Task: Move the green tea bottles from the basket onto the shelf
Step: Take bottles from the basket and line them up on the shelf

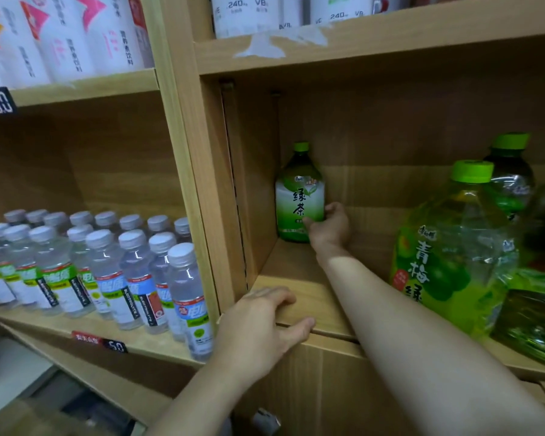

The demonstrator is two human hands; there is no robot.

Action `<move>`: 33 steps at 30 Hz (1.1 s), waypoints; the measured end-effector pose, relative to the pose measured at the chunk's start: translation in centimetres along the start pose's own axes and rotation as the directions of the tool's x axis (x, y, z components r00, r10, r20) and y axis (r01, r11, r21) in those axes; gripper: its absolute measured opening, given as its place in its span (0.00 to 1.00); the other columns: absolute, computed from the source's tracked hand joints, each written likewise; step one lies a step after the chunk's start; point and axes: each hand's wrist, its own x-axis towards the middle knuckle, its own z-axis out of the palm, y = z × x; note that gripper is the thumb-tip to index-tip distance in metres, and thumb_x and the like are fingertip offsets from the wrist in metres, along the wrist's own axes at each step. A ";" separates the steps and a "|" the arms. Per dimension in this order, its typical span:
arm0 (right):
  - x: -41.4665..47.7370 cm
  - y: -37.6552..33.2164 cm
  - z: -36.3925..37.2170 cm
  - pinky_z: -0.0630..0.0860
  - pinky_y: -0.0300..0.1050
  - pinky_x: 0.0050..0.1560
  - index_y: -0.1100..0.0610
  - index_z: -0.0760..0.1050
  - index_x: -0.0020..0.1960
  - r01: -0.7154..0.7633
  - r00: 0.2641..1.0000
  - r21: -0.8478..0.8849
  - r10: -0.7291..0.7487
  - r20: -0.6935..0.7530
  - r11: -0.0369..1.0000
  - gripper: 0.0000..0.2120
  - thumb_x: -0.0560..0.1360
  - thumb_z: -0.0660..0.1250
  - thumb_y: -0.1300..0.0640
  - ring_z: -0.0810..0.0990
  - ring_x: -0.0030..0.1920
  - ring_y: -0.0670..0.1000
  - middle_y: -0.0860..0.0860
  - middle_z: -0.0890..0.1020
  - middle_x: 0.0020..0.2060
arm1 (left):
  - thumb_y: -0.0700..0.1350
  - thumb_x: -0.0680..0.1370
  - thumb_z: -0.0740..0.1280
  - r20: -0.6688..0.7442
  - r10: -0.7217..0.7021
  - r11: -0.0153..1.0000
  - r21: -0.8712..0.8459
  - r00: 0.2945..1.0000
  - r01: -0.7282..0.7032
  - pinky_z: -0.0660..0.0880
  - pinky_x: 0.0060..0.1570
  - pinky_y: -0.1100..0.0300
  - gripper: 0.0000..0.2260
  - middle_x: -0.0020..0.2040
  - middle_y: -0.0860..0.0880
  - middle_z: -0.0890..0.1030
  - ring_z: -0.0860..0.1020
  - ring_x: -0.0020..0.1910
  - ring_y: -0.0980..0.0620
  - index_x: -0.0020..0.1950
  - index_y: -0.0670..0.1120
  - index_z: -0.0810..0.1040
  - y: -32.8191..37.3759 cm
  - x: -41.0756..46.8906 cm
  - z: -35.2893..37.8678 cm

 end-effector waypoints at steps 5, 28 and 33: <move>-1.6 -1.1 -1.2 0.71 0.42 0.47 0.59 0.67 0.62 0.023 0.994 -0.144 -0.008 0.107 0.989 0.22 0.71 0.71 0.63 0.78 0.57 0.58 0.57 0.79 0.57 | 0.65 0.70 0.65 0.020 -0.022 1.000 0.008 1.000 0.022 0.70 0.53 0.63 0.22 0.56 0.57 0.79 0.74 0.57 0.57 0.57 0.54 0.78 0.3 -0.1 -0.2; -11.1 -7.7 -30.6 0.59 0.64 0.69 0.39 0.53 0.72 0.432 0.855 -0.679 -0.509 0.099 0.594 0.39 0.67 0.68 0.35 0.53 0.75 0.55 0.52 0.59 0.74 | 0.53 0.63 0.78 0.017 0.053 0.822 -0.568 0.998 -0.034 0.61 0.69 0.59 0.53 0.74 0.53 0.61 0.62 0.72 0.55 0.75 0.58 0.44 15.6 2.3 1.9; -7.8 -5.3 -35.7 0.53 0.64 0.72 0.37 0.43 0.74 0.264 0.964 -0.772 -0.193 0.185 0.579 0.57 0.58 0.76 0.36 0.40 0.76 0.59 0.53 0.44 0.77 | 0.50 0.60 0.81 -0.058 -0.004 0.815 -0.579 0.998 -0.031 0.59 0.68 0.60 0.54 0.73 0.52 0.63 0.62 0.69 0.57 0.75 0.58 0.48 15.7 2.9 2.8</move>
